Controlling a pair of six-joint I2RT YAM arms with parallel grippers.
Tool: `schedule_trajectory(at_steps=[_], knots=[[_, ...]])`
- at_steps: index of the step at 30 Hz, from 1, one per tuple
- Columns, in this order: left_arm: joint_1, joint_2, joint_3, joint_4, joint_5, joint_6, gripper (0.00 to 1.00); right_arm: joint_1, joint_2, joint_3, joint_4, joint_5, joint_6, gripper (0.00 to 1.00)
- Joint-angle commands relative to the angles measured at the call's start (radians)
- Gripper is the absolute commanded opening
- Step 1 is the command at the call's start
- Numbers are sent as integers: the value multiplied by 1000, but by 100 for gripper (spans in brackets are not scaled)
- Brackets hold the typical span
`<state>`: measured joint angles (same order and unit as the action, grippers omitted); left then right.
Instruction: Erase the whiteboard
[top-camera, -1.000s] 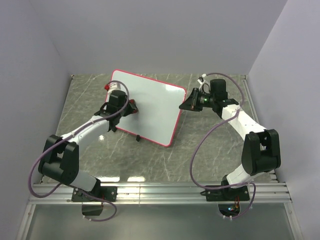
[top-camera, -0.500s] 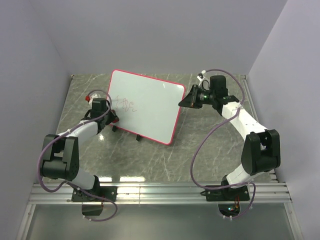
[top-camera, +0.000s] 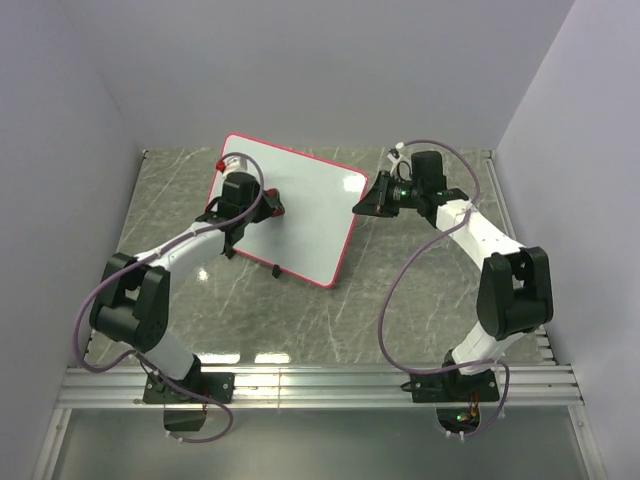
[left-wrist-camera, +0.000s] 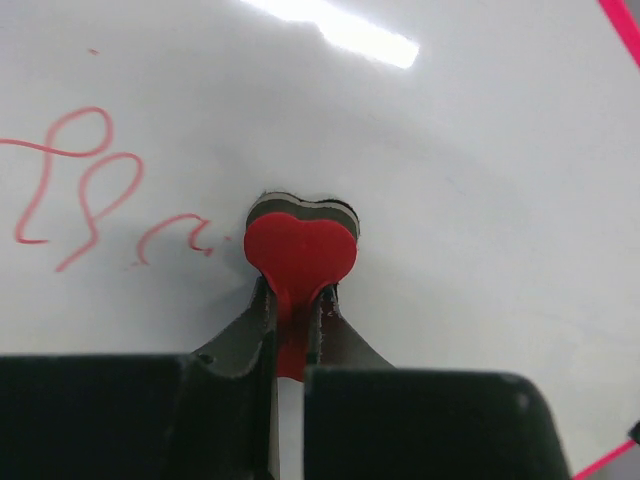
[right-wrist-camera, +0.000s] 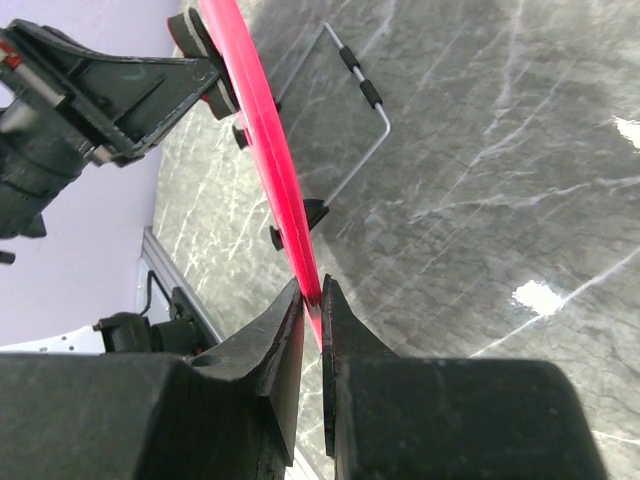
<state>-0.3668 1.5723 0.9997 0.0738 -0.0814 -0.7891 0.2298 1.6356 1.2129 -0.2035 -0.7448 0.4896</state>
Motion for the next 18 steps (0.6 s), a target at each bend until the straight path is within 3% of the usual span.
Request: schedule_trajectory(at_steps=[1,5,11,18], knots=[[-43,71,34,37,26,-36,0,28,10,74,24,-22,23,0],[6,58,10,30,-6,-16,0,26,17,97,-16,-24,-6,0],[234,25,-98,50,26,5,0,26,20,117,-66,-34,-40,0],[330,80,-43,31,72,57,0,28,15,100,-106,-39,-69,0]])
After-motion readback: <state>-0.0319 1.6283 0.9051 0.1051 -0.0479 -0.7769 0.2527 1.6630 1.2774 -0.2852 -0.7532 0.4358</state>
